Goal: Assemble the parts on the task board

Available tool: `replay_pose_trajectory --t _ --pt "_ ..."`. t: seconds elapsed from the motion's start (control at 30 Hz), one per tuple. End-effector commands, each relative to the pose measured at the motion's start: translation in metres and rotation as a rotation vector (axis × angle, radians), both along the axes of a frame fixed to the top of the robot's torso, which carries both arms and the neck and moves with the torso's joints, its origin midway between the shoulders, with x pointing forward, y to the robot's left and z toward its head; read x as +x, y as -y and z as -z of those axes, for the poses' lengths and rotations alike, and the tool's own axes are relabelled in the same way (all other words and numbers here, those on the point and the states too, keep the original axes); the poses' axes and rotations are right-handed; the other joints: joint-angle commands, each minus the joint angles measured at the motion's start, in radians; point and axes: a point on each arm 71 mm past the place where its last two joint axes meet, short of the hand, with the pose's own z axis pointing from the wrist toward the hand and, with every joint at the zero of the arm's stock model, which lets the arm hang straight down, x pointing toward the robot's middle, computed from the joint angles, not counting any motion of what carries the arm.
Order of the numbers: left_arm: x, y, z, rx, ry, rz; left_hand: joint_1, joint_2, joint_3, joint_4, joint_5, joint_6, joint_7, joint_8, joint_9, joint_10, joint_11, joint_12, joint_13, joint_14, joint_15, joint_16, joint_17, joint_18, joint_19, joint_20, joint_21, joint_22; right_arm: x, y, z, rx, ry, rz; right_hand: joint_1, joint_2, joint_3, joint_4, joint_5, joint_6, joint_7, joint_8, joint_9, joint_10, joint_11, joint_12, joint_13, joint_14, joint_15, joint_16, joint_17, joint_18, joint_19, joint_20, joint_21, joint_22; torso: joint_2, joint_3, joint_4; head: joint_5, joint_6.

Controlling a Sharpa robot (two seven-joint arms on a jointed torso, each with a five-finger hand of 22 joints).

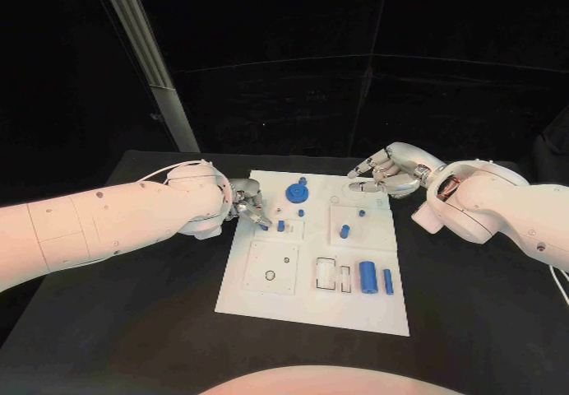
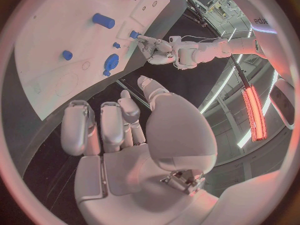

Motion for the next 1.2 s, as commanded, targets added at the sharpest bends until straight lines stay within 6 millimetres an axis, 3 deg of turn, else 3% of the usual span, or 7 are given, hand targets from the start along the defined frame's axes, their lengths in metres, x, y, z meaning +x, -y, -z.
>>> replay_pose_trajectory --t 0.03,0.63,0.87,1.2 --pt "-0.0016 0.0007 0.0039 0.026 -0.026 0.010 0.001 0.011 0.140 -0.144 -0.001 0.016 -0.012 0.003 0.003 0.054 -0.007 -0.007 0.188 0.096 -0.007 0.002 0.217 -0.008 0.004 0.000 -0.001 0.068 -0.0004 -0.0010 -0.0014 0.005 0.002 -0.010 -0.008 -0.001 0.004 -0.001 0.005 0.000 0.001 0.002 0.001 -0.006 -0.003 -0.005 -0.001 0.014 -0.001 -0.005 0.001 0.016 -0.007 0.002 -0.004 -0.002 0.000 0.0005 -0.0011 -0.002 -0.001" --pt "-0.0037 0.0023 0.0103 0.031 -0.078 0.007 -0.024 0.015 0.140 -0.139 -0.015 0.015 -0.014 0.002 0.011 0.054 -0.008 -0.013 0.187 0.096 -0.007 0.002 0.216 -0.008 0.003 0.000 -0.002 0.068 -0.0009 -0.0007 -0.0016 0.006 0.003 -0.010 -0.008 -0.002 0.004 -0.001 0.005 0.000 0.001 0.002 0.001 -0.007 -0.003 -0.006 -0.002 0.014 -0.001 -0.006 0.000 0.016 -0.008 0.002 -0.005 -0.002 0.000 0.0003 -0.0001 -0.006 -0.004" --pt "-0.0010 0.0041 0.0115 0.030 -0.080 -0.019 -0.099 -0.013 0.100 -0.092 -0.017 0.018 -0.026 -0.002 0.020 0.055 -0.016 -0.018 0.187 0.095 -0.014 -0.001 0.212 -0.007 0.003 -0.005 -0.003 0.069 -0.0010 -0.0009 -0.0017 0.006 0.004 -0.010 -0.009 -0.002 0.005 -0.001 0.005 -0.001 0.001 0.002 0.001 -0.007 -0.002 -0.007 -0.003 0.013 -0.001 -0.007 -0.001 0.016 -0.008 0.002 -0.007 -0.004 0.000 0.0002 -0.0007 -0.007 -0.006" --pt "-0.0001 0.0035 0.0127 0.045 -0.087 -0.038 -0.145 -0.047 0.064 -0.063 -0.016 0.029 -0.031 -0.005 0.021 0.055 -0.019 -0.020 0.188 0.095 -0.020 -0.002 0.211 -0.007 0.004 -0.011 -0.004 0.070 -0.0011 -0.0005 -0.0019 0.006 0.005 -0.008 -0.010 -0.002 0.005 -0.001 0.005 -0.001 0.001 0.002 0.001 -0.008 -0.002 -0.009 -0.005 0.013 0.000 -0.009 -0.003 0.017 -0.010 0.002 -0.008 -0.007 0.000 0.0000 0.0005 -0.009 -0.008"
